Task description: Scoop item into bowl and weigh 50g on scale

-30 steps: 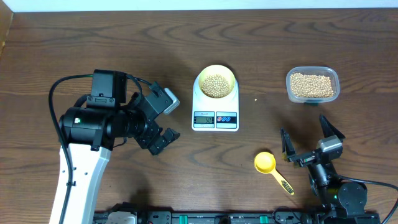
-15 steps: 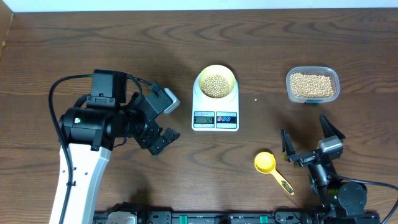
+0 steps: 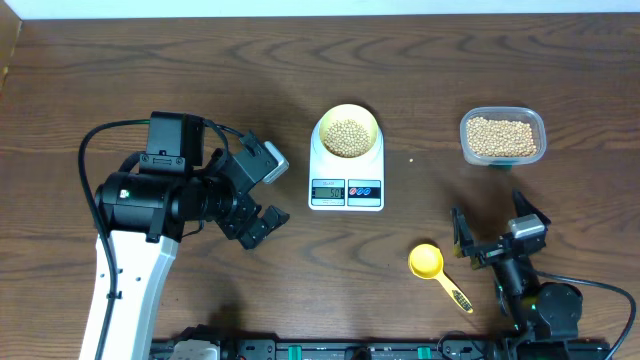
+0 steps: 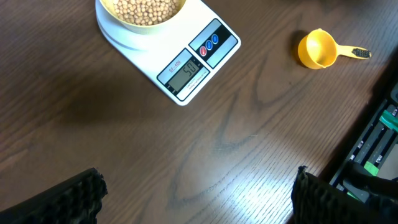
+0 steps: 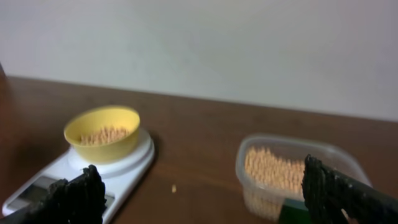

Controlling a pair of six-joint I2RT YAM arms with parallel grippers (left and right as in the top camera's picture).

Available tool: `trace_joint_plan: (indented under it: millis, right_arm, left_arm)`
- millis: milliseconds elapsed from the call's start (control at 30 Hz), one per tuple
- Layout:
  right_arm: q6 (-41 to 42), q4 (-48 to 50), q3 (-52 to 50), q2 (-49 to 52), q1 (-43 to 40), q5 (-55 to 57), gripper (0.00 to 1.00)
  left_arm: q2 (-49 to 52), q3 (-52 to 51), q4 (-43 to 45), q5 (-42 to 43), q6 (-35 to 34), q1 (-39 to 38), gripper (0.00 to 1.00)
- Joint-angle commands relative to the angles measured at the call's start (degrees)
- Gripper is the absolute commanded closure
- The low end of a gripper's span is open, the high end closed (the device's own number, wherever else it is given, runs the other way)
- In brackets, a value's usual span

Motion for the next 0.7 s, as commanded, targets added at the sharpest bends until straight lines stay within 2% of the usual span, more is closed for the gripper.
trace_joint_plan:
  millis: [0, 500, 667]
  right_arm:
    - [0.5, -2.9, -0.1, -0.3, -1.1, 0.5, 0.01]
    - [-0.2, -3.2, -0.1, -0.3, -1.7, 1.0, 0.01]
    - [-2.7, -3.3, -0.1, -0.3, -1.7, 1.1, 0.01]
  left_arm:
    - [0.1, 0.1, -0.1, -0.3, -0.1, 0.3, 0.02]
    - [0.1, 0.1, -0.1, -0.3, -0.1, 0.3, 0.02]
    - [0.1, 0.1, -0.1, -0.3, -0.1, 0.3, 0.02]
